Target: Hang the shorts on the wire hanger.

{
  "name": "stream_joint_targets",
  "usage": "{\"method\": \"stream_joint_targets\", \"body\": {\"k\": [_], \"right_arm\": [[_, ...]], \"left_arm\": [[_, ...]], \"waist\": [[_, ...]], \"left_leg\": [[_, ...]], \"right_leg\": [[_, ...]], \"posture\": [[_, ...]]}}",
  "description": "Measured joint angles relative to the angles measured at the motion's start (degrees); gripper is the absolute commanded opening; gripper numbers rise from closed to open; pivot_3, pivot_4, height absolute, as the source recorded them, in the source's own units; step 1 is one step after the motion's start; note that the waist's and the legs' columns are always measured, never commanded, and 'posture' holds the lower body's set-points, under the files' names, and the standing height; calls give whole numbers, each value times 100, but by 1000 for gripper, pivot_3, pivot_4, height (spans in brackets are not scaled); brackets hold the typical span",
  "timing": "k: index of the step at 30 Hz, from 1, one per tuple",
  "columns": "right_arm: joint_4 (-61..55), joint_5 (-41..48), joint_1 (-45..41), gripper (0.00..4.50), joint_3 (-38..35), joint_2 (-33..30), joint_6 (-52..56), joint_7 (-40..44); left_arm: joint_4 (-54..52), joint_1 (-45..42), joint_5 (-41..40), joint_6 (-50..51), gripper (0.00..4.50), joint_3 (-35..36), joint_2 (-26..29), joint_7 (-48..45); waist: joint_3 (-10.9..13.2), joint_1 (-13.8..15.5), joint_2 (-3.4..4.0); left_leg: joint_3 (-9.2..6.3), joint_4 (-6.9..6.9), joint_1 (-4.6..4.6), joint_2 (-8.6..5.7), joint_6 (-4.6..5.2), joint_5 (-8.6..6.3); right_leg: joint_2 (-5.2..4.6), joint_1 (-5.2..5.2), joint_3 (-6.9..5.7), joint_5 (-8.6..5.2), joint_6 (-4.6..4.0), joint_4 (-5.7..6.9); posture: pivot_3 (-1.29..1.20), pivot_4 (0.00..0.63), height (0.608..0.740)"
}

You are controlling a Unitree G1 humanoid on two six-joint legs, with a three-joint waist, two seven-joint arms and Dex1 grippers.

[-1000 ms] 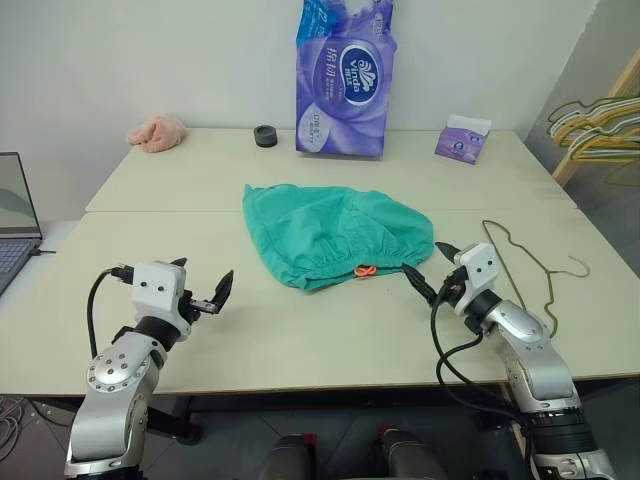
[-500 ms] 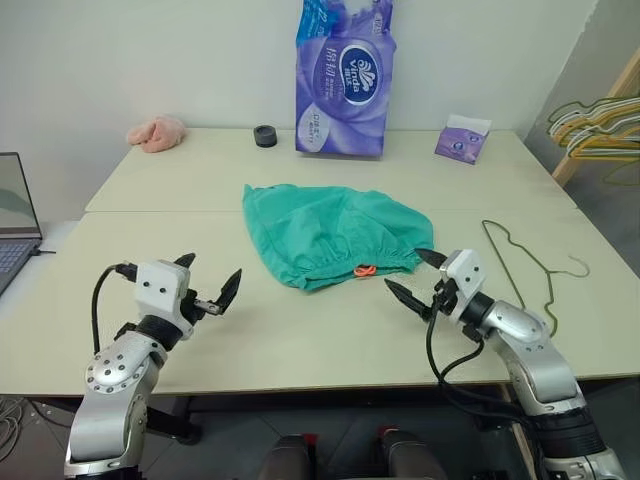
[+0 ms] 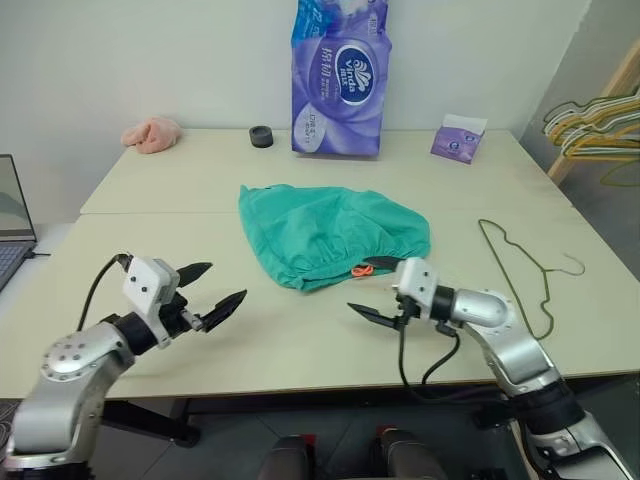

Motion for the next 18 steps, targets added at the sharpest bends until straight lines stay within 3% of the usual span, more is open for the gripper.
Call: {"method": "stream_joint_targets", "body": {"k": [6, 18], "right_arm": [[790, -761, -507, 4451, 606, 679, -194, -369], [2578, -1795, -1527, 4451, 1005, 1590, -644, -1228]], "left_arm": [[45, -14, -93, 54, 4500, 156, 455, -526], [-19, -47, -103, 171, 4500, 294, 505, -550]], "waist": [[1, 3, 1], [1, -10, 1]], "left_leg": [[-1, 0, -1, -2, -1, 0], [-1, 0, 2, -2, -10, -3]], "right_leg": [[-2, -2, 1, 0, -1, 2], [-4, -10, 2, 0, -3, 15]], "posture": [[12, 67, 740], [27, 62, 740]]}}
